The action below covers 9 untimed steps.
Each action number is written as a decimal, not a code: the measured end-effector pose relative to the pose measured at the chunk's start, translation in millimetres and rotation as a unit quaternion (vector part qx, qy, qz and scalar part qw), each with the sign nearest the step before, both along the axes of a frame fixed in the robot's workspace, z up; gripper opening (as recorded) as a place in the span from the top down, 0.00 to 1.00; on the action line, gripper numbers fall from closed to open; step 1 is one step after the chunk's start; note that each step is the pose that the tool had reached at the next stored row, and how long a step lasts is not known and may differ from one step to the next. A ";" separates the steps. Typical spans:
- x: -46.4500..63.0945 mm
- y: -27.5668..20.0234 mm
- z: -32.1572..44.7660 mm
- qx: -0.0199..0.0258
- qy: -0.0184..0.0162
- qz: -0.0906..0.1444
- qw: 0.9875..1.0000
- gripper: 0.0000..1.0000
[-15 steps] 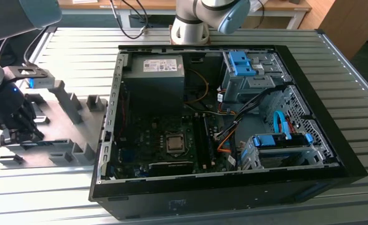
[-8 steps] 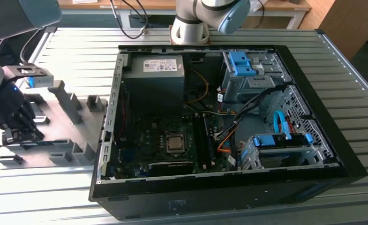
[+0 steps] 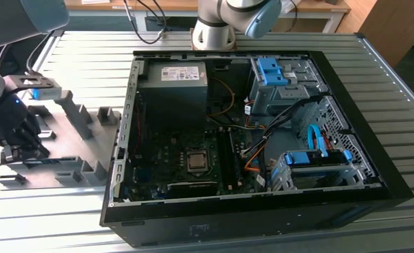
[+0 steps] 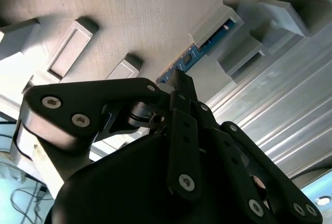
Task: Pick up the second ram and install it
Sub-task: 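Pick up the second ram and move it above second insertion slot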
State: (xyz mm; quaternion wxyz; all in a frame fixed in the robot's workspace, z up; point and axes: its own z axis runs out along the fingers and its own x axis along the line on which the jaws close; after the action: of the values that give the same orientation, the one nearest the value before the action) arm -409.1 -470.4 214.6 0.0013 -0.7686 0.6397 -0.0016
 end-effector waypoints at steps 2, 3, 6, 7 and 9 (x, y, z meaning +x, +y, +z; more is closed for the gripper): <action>0.0 0.0 -0.9 0.000 0.000 -0.018 1.000 0.90; 0.0 0.0 -1.2 0.000 0.000 -0.027 1.000 0.90; -0.1 0.0 -1.8 0.000 0.000 -0.050 0.999 0.90; -0.2 0.1 -2.0 0.001 0.000 -0.057 0.998 0.90; -0.4 0.1 -2.1 0.003 0.000 -0.067 0.998 0.90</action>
State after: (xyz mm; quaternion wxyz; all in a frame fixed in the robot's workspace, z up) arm -409.5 -470.3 212.5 0.0036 -0.7237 0.6901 0.0004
